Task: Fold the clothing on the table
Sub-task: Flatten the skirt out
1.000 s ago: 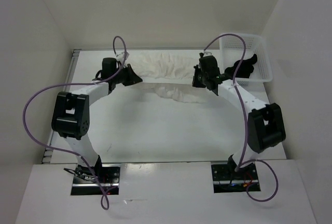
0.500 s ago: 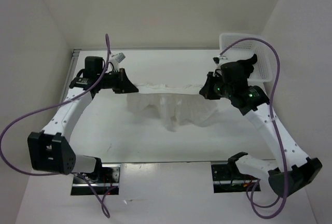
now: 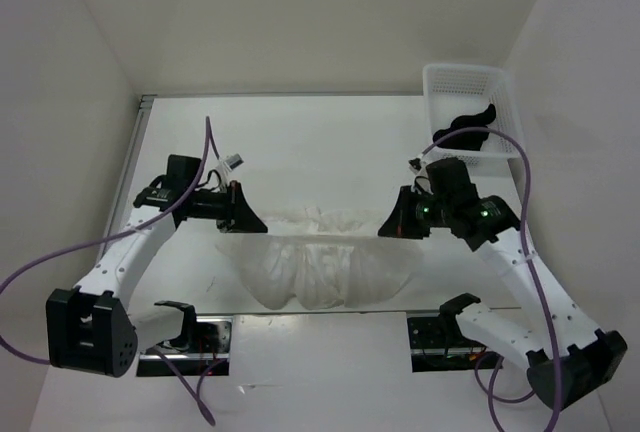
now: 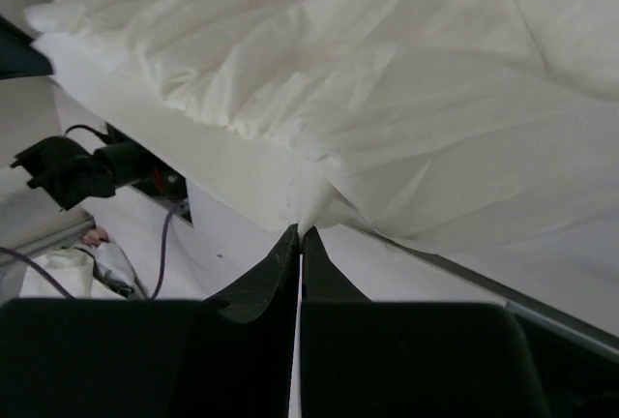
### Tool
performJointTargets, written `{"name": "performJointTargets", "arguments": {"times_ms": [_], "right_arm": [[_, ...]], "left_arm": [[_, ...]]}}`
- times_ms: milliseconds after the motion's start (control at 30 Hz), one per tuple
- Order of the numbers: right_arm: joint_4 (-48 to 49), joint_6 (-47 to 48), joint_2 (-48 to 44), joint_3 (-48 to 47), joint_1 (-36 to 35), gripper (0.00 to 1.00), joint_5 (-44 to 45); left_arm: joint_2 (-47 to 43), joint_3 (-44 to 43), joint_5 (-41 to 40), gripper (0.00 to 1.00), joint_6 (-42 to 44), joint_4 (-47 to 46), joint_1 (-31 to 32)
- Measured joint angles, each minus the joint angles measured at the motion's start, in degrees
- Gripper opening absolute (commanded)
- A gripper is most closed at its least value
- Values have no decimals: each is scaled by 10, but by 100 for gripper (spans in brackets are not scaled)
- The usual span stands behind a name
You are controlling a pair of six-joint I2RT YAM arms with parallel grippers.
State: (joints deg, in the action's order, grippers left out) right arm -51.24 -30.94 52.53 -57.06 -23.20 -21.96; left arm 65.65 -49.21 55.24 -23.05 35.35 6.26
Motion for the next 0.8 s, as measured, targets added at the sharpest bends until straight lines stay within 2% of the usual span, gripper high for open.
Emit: {"name": "performJointTargets", "arguments": {"times_ms": [167, 267, 367, 567, 667, 800], "right_arm": [[16, -23, 97, 41, 3, 0, 5], [42, -14, 188, 35, 26, 0, 13], [53, 3, 308, -13, 52, 0, 31], [74, 40, 498, -217, 101, 0, 72], [79, 61, 545, -342, 119, 0, 102], [84, 88, 569, -500, 130, 0, 125]], "left_arm": [[104, 1, -2, 4, -14, -45, -1], [228, -29, -9, 4, -14, -70, -2], [359, -92, -16, 4, -17, -73, -2], [544, -302, -39, 3, -29, -61, -7], [581, -431, -54, 4, -35, -58, -15], [586, -585, -55, 4, -46, -62, -35]]}}
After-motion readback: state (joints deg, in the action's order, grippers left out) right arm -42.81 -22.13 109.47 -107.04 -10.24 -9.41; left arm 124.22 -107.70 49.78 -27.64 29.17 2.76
